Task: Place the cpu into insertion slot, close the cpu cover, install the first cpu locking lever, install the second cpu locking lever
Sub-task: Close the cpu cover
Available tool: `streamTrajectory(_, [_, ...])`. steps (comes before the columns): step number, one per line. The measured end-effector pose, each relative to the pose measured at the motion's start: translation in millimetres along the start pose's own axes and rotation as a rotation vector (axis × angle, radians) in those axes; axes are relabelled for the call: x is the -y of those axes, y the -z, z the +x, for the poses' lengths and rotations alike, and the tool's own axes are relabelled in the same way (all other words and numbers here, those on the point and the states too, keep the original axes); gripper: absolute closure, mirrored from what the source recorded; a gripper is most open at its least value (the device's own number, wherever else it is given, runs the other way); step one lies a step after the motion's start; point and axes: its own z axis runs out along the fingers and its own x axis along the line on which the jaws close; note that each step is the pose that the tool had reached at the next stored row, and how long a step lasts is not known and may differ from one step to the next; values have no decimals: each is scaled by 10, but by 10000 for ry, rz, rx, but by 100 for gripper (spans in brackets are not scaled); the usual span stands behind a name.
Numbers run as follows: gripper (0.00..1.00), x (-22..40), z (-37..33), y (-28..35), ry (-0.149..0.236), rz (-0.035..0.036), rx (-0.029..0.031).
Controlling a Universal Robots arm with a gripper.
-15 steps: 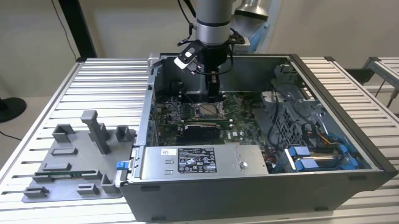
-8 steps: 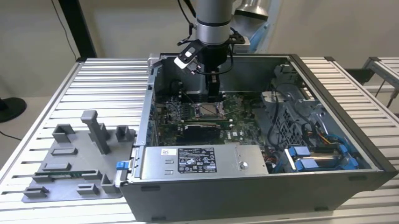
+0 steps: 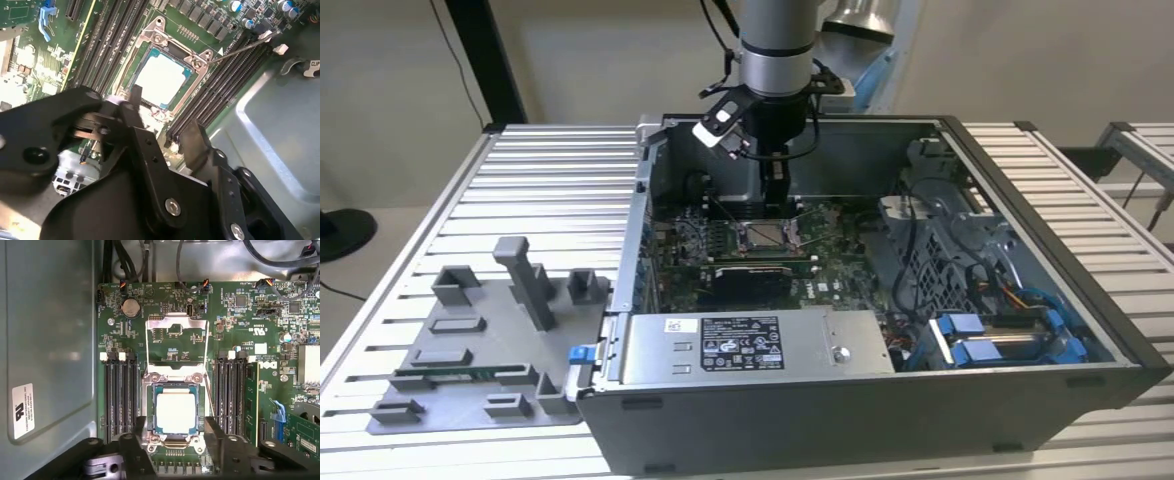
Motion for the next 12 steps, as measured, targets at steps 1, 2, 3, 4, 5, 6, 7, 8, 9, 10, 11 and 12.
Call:
streamTrajectory(1, [100, 0, 0, 0, 0, 0, 0])
streamTrajectory(2, [100, 0, 0, 0, 0, 0, -1])
streamTrajectory(3, [100, 0, 1, 0, 1, 0, 0])
streamTrajectory(4, [100, 0, 5, 0, 0, 0, 0])
streamTrajectory(5, [100, 0, 7, 0, 0, 1, 1])
streamTrajectory(6, [100, 0, 9, 0, 1, 1, 1])
streamTrajectory(7, [100, -1, 9, 0, 2, 0, 0])
streamTrajectory(8, [100, -2, 10, 0, 1, 0, -1])
streamTrajectory(9, [100, -4, 10, -1, 1, 0, -1])
streamTrajectory(10, [100, -5, 10, 0, 0, 0, 0])
streamTrajectory(11, [100, -5, 11, -1, -1, 0, -1])
streamTrajectory(12, [100, -5, 10, 0, -2, 0, 0])
